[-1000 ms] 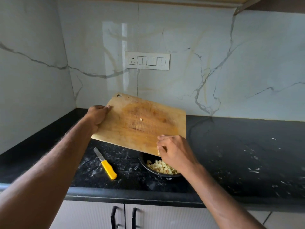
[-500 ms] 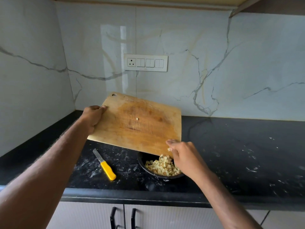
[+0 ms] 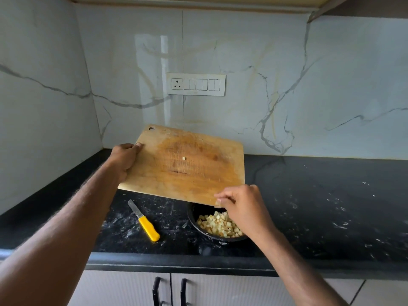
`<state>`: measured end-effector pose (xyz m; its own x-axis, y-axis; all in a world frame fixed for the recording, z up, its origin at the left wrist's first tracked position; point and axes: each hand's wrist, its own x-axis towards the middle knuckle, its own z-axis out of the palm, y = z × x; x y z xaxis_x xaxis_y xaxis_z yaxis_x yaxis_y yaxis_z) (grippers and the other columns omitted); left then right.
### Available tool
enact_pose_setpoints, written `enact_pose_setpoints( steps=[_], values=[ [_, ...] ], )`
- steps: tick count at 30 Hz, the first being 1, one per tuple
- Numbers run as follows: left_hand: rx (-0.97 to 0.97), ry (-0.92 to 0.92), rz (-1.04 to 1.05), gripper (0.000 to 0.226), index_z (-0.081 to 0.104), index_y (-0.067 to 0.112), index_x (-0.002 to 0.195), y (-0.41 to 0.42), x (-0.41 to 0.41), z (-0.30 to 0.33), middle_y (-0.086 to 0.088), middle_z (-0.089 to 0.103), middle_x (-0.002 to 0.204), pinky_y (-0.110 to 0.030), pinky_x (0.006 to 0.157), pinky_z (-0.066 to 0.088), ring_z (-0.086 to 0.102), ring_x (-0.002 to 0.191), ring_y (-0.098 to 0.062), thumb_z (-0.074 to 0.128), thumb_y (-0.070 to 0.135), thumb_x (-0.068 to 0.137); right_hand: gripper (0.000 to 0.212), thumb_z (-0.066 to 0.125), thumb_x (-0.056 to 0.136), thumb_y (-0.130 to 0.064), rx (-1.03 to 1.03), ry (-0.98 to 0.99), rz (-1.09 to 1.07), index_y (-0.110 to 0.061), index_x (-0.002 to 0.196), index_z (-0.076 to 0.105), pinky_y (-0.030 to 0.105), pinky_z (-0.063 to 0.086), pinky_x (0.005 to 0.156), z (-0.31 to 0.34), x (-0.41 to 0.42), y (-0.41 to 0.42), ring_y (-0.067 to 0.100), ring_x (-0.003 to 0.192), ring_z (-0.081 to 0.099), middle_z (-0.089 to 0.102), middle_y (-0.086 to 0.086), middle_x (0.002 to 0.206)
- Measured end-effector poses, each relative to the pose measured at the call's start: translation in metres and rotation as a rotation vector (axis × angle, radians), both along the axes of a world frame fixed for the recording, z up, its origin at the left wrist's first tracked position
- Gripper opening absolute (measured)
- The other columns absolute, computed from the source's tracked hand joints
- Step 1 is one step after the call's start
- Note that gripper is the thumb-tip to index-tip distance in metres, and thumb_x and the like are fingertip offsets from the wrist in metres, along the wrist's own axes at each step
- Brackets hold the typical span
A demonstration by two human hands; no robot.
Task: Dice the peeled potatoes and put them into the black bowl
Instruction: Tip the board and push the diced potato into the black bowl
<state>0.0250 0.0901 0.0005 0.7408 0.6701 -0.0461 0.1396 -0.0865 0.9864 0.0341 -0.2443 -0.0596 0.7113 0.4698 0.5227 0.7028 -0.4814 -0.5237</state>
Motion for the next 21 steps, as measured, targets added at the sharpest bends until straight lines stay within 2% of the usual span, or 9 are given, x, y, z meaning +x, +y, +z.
enact_pose_setpoints(
  steps=[3,7,10,11,13,15,17,19,21],
  values=[
    [0.013,0.005,-0.007,0.041,0.061,0.014,0.127,-0.004,-0.002,-0.001,-0.014,0.069,0.109,-0.039,0.065,0.061,0.071,0.089,-0.030,0.059,0.043,0.099,0.035,0.055,0.097,0.003,-0.063,-0.104,-0.029,-0.016,0.121,0.071,0.009,0.043,0.044,0.020,0.018,0.028,-0.002,0.047,0.056,0.070,-0.001,0.121],
    [0.026,-0.002,-0.014,0.041,0.060,0.012,0.129,-0.012,-0.003,0.002,-0.014,0.068,0.109,-0.039,0.066,0.059,0.070,0.091,-0.031,0.057,0.042,0.101,0.063,0.041,0.092,0.018,-0.283,-0.282,0.037,-0.017,0.144,0.050,0.013,0.055,0.066,0.043,0.038,0.080,0.013,0.112,0.067,0.042,-0.003,0.154],
    [0.045,-0.012,-0.013,0.040,0.062,0.010,0.127,-0.015,-0.004,0.003,-0.014,0.068,0.107,-0.035,0.061,0.057,0.070,0.089,-0.030,0.056,0.041,0.101,0.069,0.041,0.091,0.017,-0.445,-0.396,0.074,-0.015,0.152,0.036,0.032,0.040,0.113,0.047,0.045,0.101,0.019,0.143,0.039,0.028,0.001,0.162],
    [0.047,-0.013,-0.014,0.041,0.061,0.011,0.128,-0.014,-0.005,0.003,-0.014,0.068,0.107,-0.034,0.061,0.056,0.070,0.089,-0.030,0.056,0.041,0.101,0.066,0.041,0.092,0.015,-0.480,-0.433,0.067,-0.014,0.151,0.037,0.036,0.033,0.118,0.044,0.047,0.101,0.019,0.145,0.037,0.031,0.002,0.161],
    [0.040,-0.007,-0.023,0.042,0.060,0.012,0.130,-0.013,-0.007,0.003,-0.013,0.068,0.108,-0.036,0.063,0.057,0.070,0.090,-0.031,0.056,0.041,0.101,0.054,0.042,0.094,0.010,-0.490,-0.466,0.052,-0.013,0.143,0.050,0.036,0.044,0.111,0.034,0.049,0.088,0.018,0.133,0.053,0.046,0.005,0.153],
    [0.022,-0.007,-0.020,0.043,0.059,0.012,0.131,-0.008,-0.007,0.002,-0.014,0.068,0.110,-0.039,0.066,0.060,0.070,0.091,-0.032,0.057,0.041,0.101,0.036,0.046,0.099,0.002,-0.516,-0.402,0.060,-0.012,0.127,0.062,0.031,0.060,0.084,0.020,0.045,0.063,0.014,0.103,0.070,0.063,0.007,0.135],
    [-0.004,-0.013,-0.007,0.042,0.059,0.011,0.131,-0.003,-0.004,-0.002,-0.015,0.068,0.110,-0.042,0.069,0.061,0.071,0.091,-0.032,0.058,0.040,0.101,0.022,0.048,0.104,-0.014,-0.536,-0.271,0.081,-0.012,0.114,0.068,0.030,0.061,0.067,0.009,0.027,0.034,0.010,0.078,0.072,0.072,0.004,0.115],
    [-0.022,-0.014,0.005,0.042,0.058,0.012,0.134,-0.002,-0.001,-0.006,-0.014,0.067,0.112,-0.040,0.068,0.060,0.070,0.094,-0.031,0.058,0.039,0.101,0.028,0.047,0.106,-0.024,-0.542,-0.104,0.109,-0.012,0.104,0.072,0.032,0.060,0.060,0.004,0.005,0.010,0.005,0.059,0.065,0.075,-0.001,0.094],
    [-0.034,-0.014,0.012,0.042,0.057,0.012,0.135,-0.003,0.002,-0.010,-0.012,0.066,0.112,-0.036,0.063,0.057,0.069,0.093,-0.029,0.057,0.038,0.102,0.026,0.053,0.104,-0.028,-0.495,-0.015,0.115,-0.016,0.101,0.075,0.029,0.059,0.068,0.005,-0.009,-0.007,0.005,0.055,0.061,0.073,-0.005,0.080]
  ],
)
